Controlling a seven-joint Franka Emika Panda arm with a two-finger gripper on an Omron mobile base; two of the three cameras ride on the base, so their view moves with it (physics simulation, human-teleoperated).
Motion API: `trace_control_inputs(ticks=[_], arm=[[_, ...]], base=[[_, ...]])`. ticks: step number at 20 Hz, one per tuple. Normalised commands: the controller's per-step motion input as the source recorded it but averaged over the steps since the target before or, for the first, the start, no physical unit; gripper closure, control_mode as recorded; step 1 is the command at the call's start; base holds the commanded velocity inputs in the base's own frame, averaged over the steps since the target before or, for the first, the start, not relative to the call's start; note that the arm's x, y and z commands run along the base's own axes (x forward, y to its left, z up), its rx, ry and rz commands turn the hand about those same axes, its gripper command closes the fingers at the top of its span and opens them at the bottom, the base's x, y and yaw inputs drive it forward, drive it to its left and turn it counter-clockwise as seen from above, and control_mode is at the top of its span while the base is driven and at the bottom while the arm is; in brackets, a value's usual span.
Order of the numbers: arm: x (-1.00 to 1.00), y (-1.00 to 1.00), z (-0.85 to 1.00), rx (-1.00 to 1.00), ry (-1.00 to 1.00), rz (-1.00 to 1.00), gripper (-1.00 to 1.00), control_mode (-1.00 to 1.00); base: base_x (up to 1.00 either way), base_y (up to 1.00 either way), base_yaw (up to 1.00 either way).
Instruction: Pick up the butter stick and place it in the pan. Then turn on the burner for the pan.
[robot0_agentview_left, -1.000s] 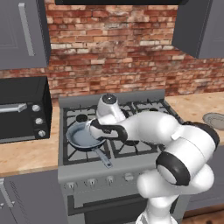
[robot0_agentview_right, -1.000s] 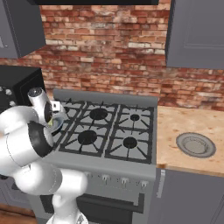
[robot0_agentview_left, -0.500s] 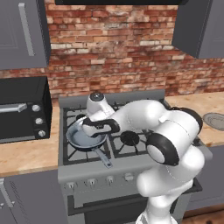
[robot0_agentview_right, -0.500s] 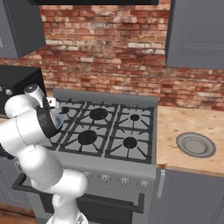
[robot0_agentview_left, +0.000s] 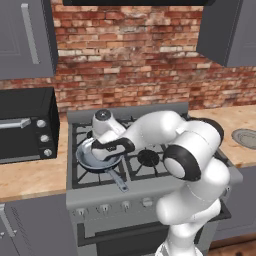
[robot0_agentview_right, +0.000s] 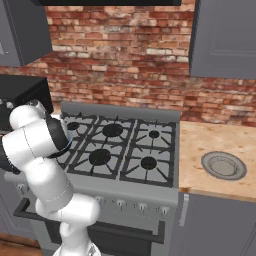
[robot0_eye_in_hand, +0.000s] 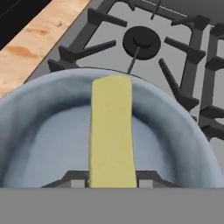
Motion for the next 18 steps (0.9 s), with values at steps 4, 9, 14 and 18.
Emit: trace_control_inputs(ticks=[4,9,14,18], arm=[[0.06,0.01,-0.18,0.0,0.02,0.0,1.0,-1.0],[0.01,0.01,-0.22,-0.01,0.03,0.0,1.0,-1.0],[0.06,0.01,-0.16,0.0,0.03,0.0,1.0,-1.0],[0.09,0.0,-0.19,0.0,0.04,0.0,1.0,-1.0]], base=[[0.0,0.0,0.0],[0.0,0.0,0.0],[0.0,0.0,0.0],[0.0,0.0,0.0]])
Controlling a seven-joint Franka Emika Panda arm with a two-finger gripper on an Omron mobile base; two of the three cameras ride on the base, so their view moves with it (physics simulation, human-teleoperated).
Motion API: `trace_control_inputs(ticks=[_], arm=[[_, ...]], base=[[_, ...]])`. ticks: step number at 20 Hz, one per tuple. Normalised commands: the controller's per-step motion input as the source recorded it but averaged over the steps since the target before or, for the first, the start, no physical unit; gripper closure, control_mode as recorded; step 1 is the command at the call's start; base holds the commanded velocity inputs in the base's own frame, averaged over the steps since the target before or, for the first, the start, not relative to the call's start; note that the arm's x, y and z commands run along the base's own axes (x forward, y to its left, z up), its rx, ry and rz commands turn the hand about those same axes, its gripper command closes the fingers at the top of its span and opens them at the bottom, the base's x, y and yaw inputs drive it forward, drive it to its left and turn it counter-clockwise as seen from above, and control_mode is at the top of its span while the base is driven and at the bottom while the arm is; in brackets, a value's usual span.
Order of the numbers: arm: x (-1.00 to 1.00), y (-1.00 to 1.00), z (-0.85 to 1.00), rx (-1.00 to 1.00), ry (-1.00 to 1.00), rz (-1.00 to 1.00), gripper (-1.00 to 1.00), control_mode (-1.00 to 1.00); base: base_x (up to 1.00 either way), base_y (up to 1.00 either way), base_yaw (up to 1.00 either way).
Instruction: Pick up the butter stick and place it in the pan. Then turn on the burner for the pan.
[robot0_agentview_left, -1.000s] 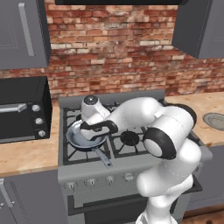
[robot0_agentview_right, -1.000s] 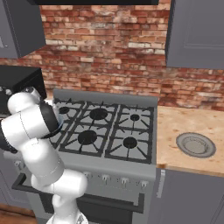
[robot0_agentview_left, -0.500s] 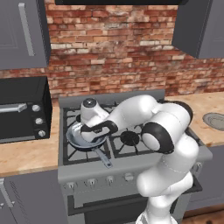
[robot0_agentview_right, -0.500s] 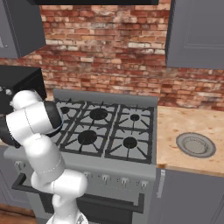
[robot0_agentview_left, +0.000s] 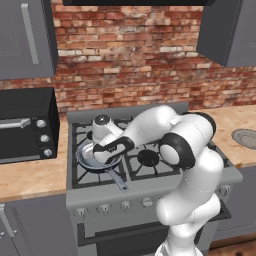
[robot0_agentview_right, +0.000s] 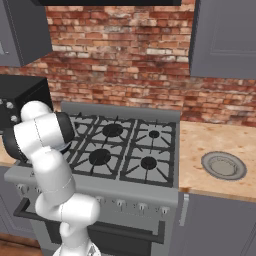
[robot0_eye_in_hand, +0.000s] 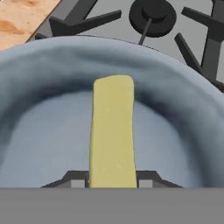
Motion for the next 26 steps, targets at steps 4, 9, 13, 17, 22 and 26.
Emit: trace_control_inputs(ticks=[4,9,13,17,22,26], arm=[[0.09,0.05,-0.23,0.0,0.05,0.0,-1.0,-1.0],[0.05,0.05,-0.07,0.0,0.03,0.0,-1.0,-1.0],[-0.14,0.08,0.01,0.0,0.0,0.0,-1.0,-1.0],[-0.32,0.21,0.27,-0.03,0.0,0.0,-1.0,-1.0],[-0.44,0.32,0.56,-0.04,-0.05,0.0,-1.0,-1.0],[-0.59,0.37,0.59,-0.05,-0.12,-0.02,-1.0,-1.0]], base=[[0.0,0.0,0.0],[0.0,0.0,0.0],[0.0,0.0,0.0],[0.0,0.0,0.0],[0.0,0.0,0.0],[0.0,0.0,0.0]])
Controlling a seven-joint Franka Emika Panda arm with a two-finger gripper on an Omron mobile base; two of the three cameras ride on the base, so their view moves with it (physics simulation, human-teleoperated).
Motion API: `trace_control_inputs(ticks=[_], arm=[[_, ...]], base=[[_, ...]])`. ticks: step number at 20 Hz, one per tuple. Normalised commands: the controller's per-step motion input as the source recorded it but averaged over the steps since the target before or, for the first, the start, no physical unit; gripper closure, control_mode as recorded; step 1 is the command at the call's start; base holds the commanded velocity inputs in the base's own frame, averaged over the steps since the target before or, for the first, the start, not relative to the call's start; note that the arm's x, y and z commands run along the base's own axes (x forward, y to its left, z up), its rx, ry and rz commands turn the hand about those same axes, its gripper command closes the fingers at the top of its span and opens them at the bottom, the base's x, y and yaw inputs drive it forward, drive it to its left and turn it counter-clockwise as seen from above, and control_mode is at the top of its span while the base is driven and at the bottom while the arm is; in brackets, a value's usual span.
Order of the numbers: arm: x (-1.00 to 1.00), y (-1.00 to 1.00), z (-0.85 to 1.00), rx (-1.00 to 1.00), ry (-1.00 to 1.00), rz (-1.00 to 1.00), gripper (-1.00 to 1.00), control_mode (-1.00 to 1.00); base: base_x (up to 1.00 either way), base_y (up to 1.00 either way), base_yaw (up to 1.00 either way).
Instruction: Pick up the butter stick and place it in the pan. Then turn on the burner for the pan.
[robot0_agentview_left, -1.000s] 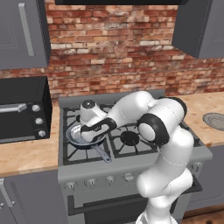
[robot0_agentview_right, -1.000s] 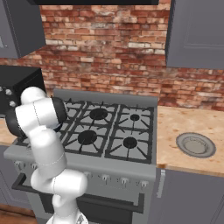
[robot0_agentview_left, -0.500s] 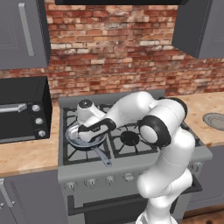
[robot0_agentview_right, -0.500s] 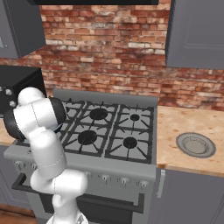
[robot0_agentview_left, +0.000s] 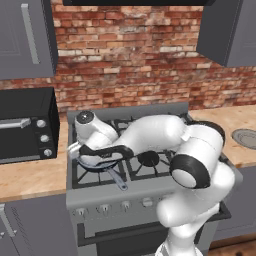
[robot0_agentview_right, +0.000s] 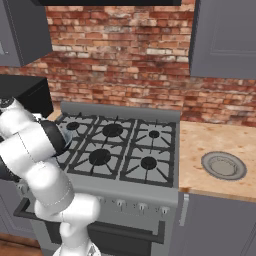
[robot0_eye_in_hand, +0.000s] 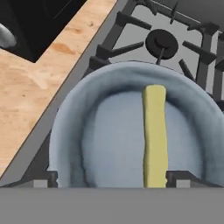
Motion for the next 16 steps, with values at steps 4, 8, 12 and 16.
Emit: trace_control_inputs(ticks=[4,8,12,16], arm=[[-0.92,0.42,0.3,-0.03,-0.13,-0.06,-1.0,-1.0],[-1.0,0.49,0.16,0.0,-0.15,-0.11,-1.0,-1.0],[-1.0,0.36,0.0,0.0,-0.19,-0.12,-1.0,-1.0],[-1.0,0.15,-0.2,0.0,-0.25,-0.15,-1.0,-1.0]], base=[[0.0,0.0,0.0],[0.0,0.0,0.0],[0.0,0.0,0.0],[0.0,0.0,0.0]])
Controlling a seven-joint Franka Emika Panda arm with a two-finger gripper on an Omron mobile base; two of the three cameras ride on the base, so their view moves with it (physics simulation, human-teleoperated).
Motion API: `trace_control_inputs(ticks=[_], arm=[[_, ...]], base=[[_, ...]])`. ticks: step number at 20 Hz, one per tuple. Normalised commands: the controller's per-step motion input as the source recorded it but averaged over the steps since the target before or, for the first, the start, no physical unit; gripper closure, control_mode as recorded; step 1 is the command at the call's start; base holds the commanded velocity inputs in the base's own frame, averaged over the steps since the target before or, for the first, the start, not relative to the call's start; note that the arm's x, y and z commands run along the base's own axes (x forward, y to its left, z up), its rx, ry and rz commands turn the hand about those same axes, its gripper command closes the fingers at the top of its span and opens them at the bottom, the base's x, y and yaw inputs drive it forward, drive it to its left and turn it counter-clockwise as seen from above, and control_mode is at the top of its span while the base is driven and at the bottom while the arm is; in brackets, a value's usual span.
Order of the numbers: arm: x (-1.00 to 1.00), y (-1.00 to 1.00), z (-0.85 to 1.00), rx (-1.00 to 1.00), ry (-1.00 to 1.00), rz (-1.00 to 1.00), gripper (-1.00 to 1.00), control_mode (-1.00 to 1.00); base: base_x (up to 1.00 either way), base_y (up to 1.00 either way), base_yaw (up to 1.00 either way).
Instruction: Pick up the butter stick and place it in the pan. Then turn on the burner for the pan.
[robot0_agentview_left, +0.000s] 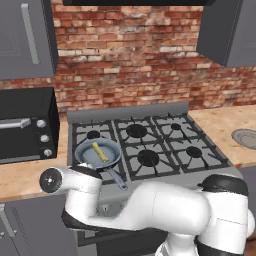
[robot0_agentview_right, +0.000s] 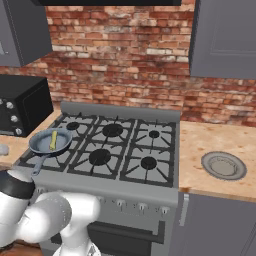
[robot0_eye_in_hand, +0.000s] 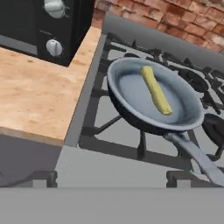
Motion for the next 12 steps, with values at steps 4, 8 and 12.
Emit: trace_control_inputs(ticks=[4,8,12], arm=[[-0.97,0.0,-0.45,0.0,-0.33,-0.19,-1.0,-1.0],[-0.72,0.0,-0.6,0.0,-0.35,-0.17,-1.0,-1.0],[-0.52,0.0,-0.62,0.0,-0.36,-0.13,-1.0,-1.0]], base=[[0.0,0.0,0.0],[0.0,0.0,0.0],[0.0,0.0,0.0]])
